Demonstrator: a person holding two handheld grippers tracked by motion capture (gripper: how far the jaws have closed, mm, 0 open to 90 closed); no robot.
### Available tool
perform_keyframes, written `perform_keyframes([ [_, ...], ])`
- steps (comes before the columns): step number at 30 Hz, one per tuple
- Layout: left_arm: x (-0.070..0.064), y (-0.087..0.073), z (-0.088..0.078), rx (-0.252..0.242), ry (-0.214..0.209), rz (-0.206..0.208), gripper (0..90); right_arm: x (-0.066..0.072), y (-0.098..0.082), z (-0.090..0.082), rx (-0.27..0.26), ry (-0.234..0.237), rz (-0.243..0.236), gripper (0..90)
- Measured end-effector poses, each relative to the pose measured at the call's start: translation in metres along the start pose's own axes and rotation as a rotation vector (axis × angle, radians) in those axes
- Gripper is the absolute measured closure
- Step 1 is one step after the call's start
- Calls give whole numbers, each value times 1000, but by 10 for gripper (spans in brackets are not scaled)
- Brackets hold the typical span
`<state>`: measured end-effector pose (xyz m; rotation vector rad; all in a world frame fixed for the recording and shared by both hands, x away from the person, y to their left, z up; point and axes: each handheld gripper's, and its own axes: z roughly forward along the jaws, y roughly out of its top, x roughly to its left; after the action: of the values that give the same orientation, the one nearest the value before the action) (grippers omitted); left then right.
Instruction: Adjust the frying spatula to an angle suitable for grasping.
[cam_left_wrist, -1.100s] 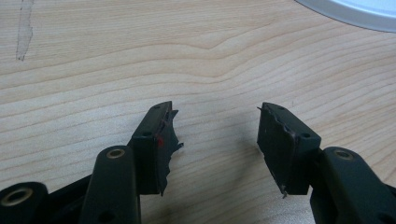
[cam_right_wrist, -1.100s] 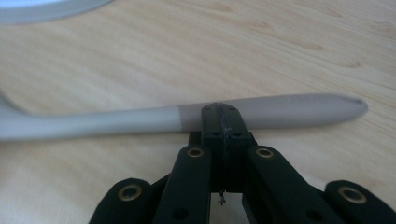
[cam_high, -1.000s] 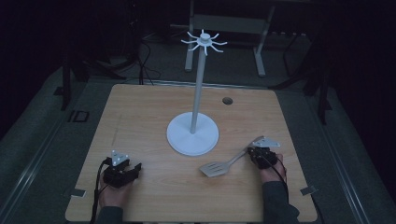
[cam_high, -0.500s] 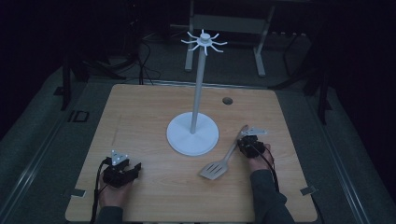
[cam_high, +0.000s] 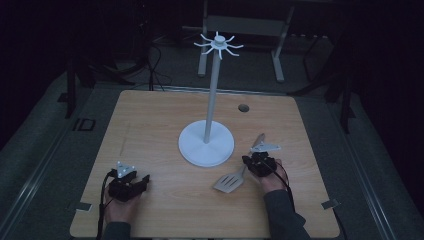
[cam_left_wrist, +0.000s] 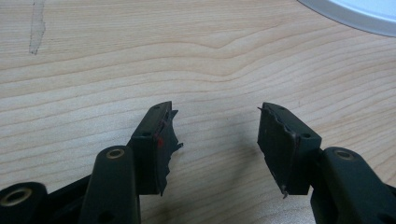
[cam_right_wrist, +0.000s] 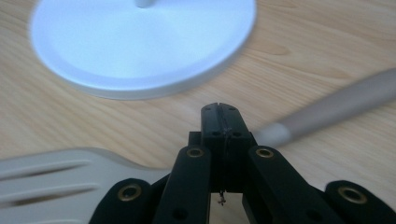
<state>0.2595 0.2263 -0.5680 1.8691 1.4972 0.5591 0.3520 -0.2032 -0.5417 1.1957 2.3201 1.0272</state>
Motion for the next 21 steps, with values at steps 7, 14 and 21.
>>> perform_keyframes([
  [7,1,0,0,1,-1,-3,458,13,-3,14,66,32,-35,900],
  [14,1,0,-1,-1,-1,-5,458,15,-8,12,94,31,-70,900],
  [21,1,0,0,5,0,-4,457,16,-7,10,112,50,-75,900],
])
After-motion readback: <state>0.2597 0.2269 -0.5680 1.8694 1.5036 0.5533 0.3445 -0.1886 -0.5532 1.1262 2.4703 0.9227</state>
